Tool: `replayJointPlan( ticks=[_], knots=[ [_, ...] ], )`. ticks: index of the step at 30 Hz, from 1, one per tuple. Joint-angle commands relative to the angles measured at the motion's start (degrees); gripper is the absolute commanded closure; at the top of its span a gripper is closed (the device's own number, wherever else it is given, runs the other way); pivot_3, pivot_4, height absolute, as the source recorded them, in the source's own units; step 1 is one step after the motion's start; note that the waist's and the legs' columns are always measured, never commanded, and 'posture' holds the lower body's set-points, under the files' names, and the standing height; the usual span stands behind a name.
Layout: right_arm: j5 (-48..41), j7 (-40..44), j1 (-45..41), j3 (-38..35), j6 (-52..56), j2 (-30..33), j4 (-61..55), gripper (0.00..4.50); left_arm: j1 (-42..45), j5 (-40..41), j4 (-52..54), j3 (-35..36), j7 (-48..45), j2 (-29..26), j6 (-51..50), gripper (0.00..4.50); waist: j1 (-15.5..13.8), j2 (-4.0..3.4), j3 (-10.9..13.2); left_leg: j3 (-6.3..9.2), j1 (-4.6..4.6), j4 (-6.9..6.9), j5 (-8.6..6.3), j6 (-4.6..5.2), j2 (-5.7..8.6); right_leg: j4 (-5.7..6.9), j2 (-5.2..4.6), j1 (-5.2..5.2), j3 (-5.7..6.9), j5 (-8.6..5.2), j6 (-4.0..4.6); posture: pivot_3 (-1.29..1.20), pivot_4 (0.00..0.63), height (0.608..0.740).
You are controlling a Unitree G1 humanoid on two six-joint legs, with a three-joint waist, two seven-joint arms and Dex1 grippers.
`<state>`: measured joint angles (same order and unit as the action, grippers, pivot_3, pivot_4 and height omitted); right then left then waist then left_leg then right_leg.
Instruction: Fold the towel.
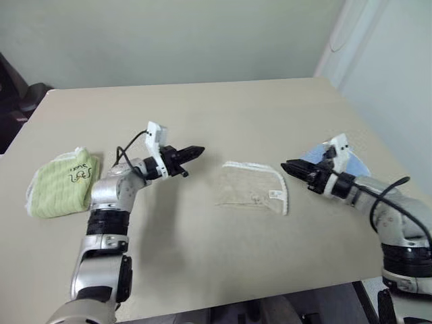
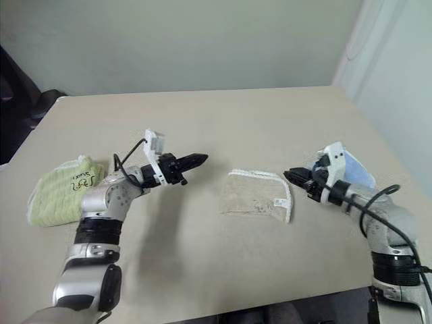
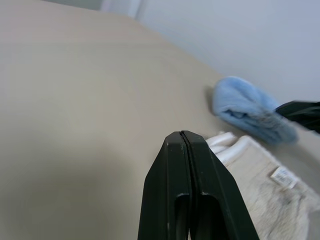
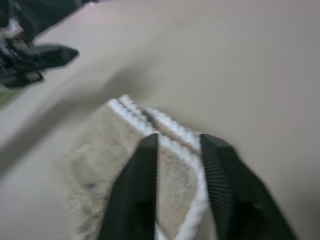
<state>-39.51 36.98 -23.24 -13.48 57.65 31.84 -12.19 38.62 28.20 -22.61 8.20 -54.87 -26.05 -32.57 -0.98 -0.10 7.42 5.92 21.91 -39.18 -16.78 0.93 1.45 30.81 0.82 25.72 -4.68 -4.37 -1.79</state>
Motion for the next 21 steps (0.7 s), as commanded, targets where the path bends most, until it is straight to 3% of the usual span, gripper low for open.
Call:
replayJointPlan(
  ticks=[1,6,21],
  knots=[
    [-7.47,-1.35,-0.41,-5.64,9.42,0.56,1.57,1.81,-1.46,0.78,3.53,-0.01,0.22,0.15,-0.64,4.5,-0.15,0.01,0.0,0.0,0.0,-0.03,0.0,0.01,0.03,0.0,-0.02,-0.01,-0.02,0.0,0.0,0.0,0.15,0.74],
    [-10.3,-4.23,-1.04,-8.09,16.12,-0.83,7.15,0.05,-3.12,0.82,5.57,-0.54,1.29,1.41,-1.01,4.5,-0.29,0.03,0.02,0.02,0.03,-0.11,0.05,0.12,0.07,0.02,-0.04,0.0,-0.05,0.04,0.05,0.0,0.15,0.74],
    [-4.75,-4.51,-5.01,-0.24,12.01,-5.36,18.73,0.02,-5.79,1.97,9.46,-0.38,2.73,2.25,-3.46,4.5,0.73,0.02,0.02,0.0,-0.02,-0.06,0.07,0.13,0.02,0.08,-0.01,0.08,-0.04,0.13,0.11,0.0,0.15,0.74]
  ],
)
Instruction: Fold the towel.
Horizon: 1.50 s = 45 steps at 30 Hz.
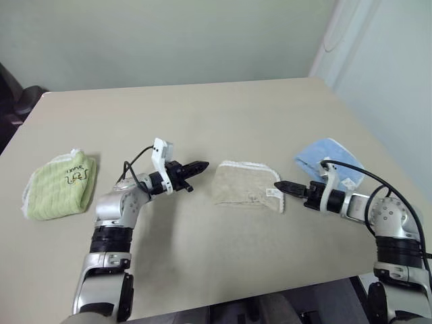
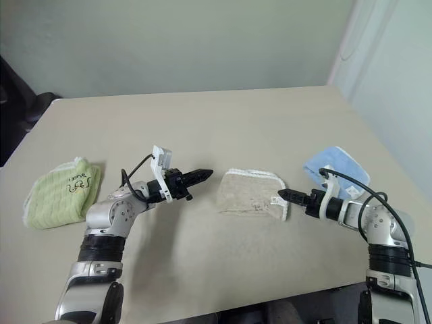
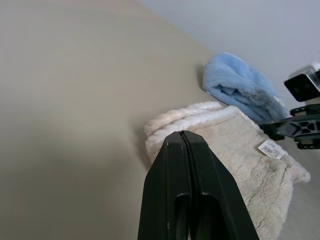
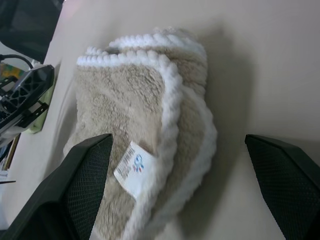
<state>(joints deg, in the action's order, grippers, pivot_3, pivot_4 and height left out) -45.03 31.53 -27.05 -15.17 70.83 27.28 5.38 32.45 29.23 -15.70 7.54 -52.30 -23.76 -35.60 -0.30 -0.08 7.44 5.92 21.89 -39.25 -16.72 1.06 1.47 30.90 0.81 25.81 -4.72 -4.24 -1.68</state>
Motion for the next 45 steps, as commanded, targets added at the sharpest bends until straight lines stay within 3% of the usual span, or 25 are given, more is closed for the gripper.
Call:
replayJointPlan(
  ticks=[1,17,20,30,31,40,45],
  knots=[
    [0.98,1.12,-1.68,2.05,-1.47,-1.18,1.69,0.02,0.39,1.05,2.55,0.2,0.27,0.0,-0.45,4.5,0.1,0.0,0.0,0.0,0.0,-0.01,0.0,0.0,-0.01,0.0,0.0,0.0,0.0,0.01,0.01,0.0,0.15,0.74],
    [2.73,1.38,-6.03,9.4,-2.53,-6.21,-0.27,0.02,-0.04,1.29,2.43,-0.28,0.64,0.67,-0.22,4.5,0.59,0.0,0.0,-0.01,-0.02,0.03,-0.02,-0.06,-0.11,0.0,0.1,0.1,0.06,0.17,0.23,0.0,0.15,0.74],
    [2.7,1.57,-6.19,8.68,-2.8,-6.04,-0.03,0.62,-0.26,1.31,2.64,-0.17,0.84,0.73,-0.18,4.5,0.49,0.0,0.0,-0.01,0.01,0.03,-0.02,-0.06,-0.1,0.0,0.08,0.12,0.06,0.18,0.24,0.0,0.15,0.74],
    [-1.95,0.88,-7.08,0.8,-1.51,-4.74,-4.1,4.27,-2.02,4.67,5.25,3.19,2.34,0.98,-0.78,4.5,0.31,0.0,0.0,-0.01,0.06,0.02,-0.02,-0.08,-0.07,0.0,0.06,0.15,0.06,0.18,0.26,0.0,0.15,0.74],
    [-2.48,0.62,-7.19,-0.08,-1.32,-4.68,-4.62,4.48,-2.0,5.31,5.49,3.66,2.62,1.08,-0.99,4.5,0.31,0.0,0.0,-0.01,0.05,0.01,-0.02,-0.08,-0.08,0.0,0.07,0.14,0.06,0.19,0.26,0.0,0.15,0.74],
    [-8.77,-10.57,-13.15,-16.8,0.72,-0.32,-8.26,4.48,-2.48,7.82,6.98,4.37,4.99,2.16,-2.25,4.5,-0.15,-0.03,0.02,-0.02,0.05,-0.01,-0.01,-0.06,-0.04,0.0,0.03,0.12,0.05,0.18,0.25,0.0,0.15,0.74],
    [-8.82,-20.6,-16.97,-26.81,0.95,4.29,-3.92,4.48,-1.66,7.61,5.78,3.52,5.27,3.33,-1.96,4.5,-0.35,-0.03,0.02,-0.02,0.06,0.02,-0.01,-0.05,-0.05,-0.01,0.02,0.13,0.04,0.17,0.23,0.0,0.15,0.74]
  ],
)
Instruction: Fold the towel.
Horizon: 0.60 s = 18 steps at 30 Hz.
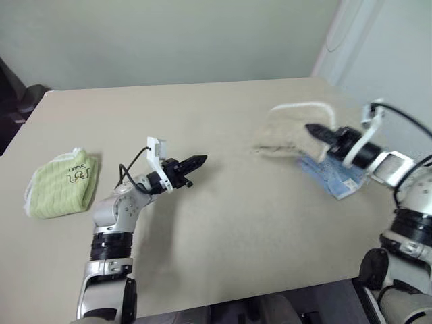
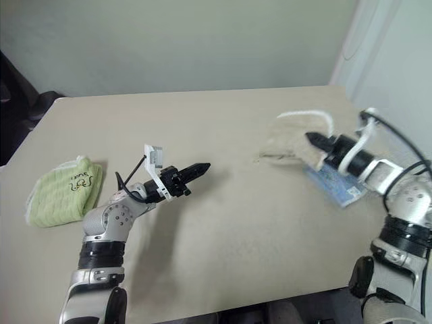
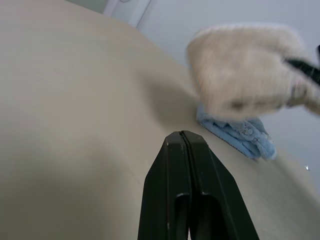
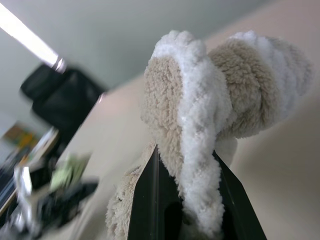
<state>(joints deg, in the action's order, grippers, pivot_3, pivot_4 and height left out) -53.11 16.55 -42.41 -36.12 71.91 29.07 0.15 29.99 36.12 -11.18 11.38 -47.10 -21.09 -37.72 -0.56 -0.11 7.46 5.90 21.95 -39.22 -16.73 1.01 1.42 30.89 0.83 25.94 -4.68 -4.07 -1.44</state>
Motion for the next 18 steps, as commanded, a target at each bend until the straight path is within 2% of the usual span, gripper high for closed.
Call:
replayJointPlan(
  ticks=[1,6,13,18],
  knots=[
    [-0.17,-7.79,-1.64,-7.37,-0.29,2.97,2.27,4.48,0.84,0.7,1.25,-0.5,0.03,0.9,0.21,4.5,-0.23,0.02,-0.01,0.01,-0.01,0.0,0.0,0.0,0.0,0.0,0.0,-0.01,0.0,-0.01,-0.01,0.0,0.15,0.74],
    [1.17,-16.54,1.23,-13.58,1.35,2.76,8.54,4.48,1.27,0.67,0.62,-1.23,-0.09,2.19,0.21,4.5,-0.29,0.0,0.0,0.0,-0.02,-0.02,0.0,0.04,-0.01,0.0,-0.02,-0.03,-0.02,0.01,-0.08,0.0,0.15,0.74],
    [2.4,-18.14,10.38,-11.48,3.09,-0.63,10.35,4.48,1.91,-0.02,-0.36,-3.15,-0.54,3.48,0.44,4.5,-0.22,-0.19,0.07,-0.13,-0.02,0.03,0.03,0.1,-0.02,-0.02,-0.03,0.0,-0.05,0.08,-0.28,0.0,0.15,0.74],
    [3.09,-17.49,11.53,-9.97,1.88,-0.45,9.08,4.48,1.3,0.21,0.35,-3.48,-0.34,3.62,0.26,4.5,0.01,-0.18,0.07,-0.22,-0.05,-0.02,0.06,0.16,-0.02,-0.06,-0.05,-0.06,-0.07,0.1,-0.35,0.0,0.15,0.74]
  ],
)
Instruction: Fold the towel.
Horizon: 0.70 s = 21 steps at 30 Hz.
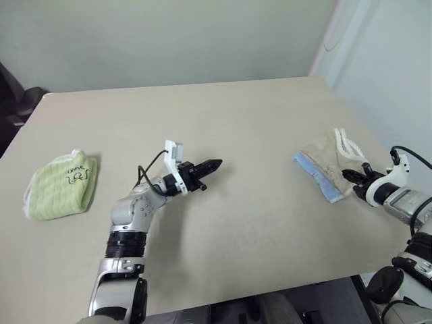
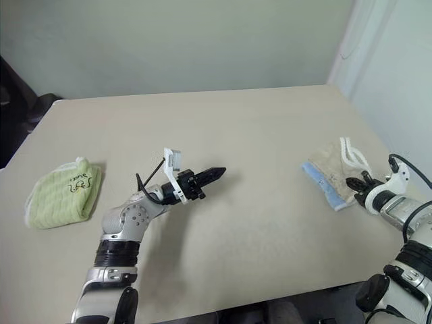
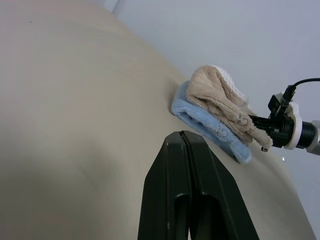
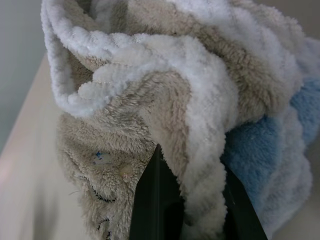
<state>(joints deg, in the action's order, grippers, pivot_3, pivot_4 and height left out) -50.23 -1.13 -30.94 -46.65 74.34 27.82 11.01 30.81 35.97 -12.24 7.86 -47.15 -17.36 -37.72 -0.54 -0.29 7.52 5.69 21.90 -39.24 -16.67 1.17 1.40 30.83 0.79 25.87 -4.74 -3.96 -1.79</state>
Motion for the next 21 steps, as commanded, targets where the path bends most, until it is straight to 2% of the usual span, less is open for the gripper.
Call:
replayJointPlan(
  ticks=[1,5,13,21],
  knots=[
    [0.46,0.52,0.04,0.99,-1.05,1.2,-1.93,4.2,0.19,0.39,1.65,0.02,-0.27,-0.1,0.22,4.5,-0.01,0.0,0.0,0.0,0.0,0.0,0.01,0.01,0.0,0.0,0.0,0.0,0.0,0.0,0.0,0.0,0.15,0.74],
    [0.39,2.77,0.13,2.03,-2.54,2.79,-2.78,2.94,-0.78,0.64,2.55,0.13,-0.01,-0.02,0.04,4.5,-0.02,-0.01,0.0,0.01,0.02,0.01,0.01,0.02,0.0,0.0,-0.01,0.01,0.0,-0.01,-0.02,0.0,0.15,0.74],
    [-1.35,6.81,0.79,1.58,-4.97,4.11,-6.25,0.05,-1.3,0.92,3.17,0.35,0.51,0.36,0.02,4.5,-0.06,-0.01,0.0,0.0,0.04,0.02,-0.03,0.07,0.03,-0.01,-0.02,0.0,-0.02,-0.07,-0.09,0.0,0.15,0.74],
    [-1.54,10.79,6.9,0.37,-5.68,8.59,-9.58,0.01,-1.24,1.1,2.91,0.75,0.38,-0.05,0.1,4.5,-0.39,-0.01,0.0,0.05,0.05,0.01,-0.04,0.07,0.06,-0.02,-0.05,-0.06,-0.04,-0.13,-0.16,0.0,0.15,0.74]
  ],
)
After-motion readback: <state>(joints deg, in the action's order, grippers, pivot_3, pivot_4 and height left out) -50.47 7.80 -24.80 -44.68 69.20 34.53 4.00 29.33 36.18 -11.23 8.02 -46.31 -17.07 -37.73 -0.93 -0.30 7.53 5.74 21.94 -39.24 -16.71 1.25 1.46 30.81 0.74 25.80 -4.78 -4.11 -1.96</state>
